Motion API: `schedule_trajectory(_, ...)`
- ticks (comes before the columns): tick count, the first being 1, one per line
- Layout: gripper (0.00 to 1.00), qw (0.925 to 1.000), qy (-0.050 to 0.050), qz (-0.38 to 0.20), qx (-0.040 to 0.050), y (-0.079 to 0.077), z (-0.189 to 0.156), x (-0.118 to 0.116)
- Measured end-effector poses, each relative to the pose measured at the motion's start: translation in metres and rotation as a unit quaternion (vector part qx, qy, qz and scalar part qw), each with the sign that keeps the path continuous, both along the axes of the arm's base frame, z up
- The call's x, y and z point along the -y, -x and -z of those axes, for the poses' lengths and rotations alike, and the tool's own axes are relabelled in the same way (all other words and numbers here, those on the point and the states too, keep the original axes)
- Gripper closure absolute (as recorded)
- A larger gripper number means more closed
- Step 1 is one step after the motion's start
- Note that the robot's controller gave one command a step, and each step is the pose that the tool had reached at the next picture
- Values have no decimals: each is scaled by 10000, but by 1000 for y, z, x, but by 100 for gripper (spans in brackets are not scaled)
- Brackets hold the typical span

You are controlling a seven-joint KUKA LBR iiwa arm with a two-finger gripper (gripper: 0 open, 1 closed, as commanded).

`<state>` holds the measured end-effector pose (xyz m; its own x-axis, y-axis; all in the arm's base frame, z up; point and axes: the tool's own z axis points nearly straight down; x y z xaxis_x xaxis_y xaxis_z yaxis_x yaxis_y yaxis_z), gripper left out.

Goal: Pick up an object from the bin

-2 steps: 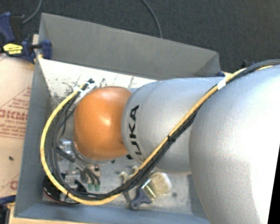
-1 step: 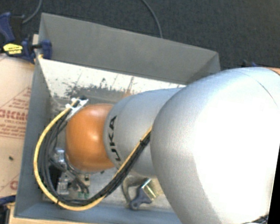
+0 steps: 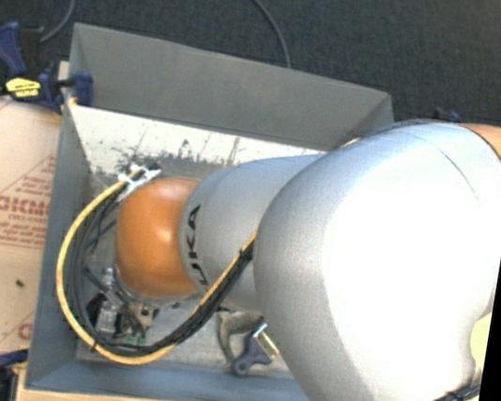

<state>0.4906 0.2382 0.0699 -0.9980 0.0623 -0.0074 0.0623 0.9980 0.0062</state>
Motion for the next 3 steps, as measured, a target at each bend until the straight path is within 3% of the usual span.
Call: schedule_trajectory(3, 100, 10000, 9, 5, -22, 1, -8, 1)
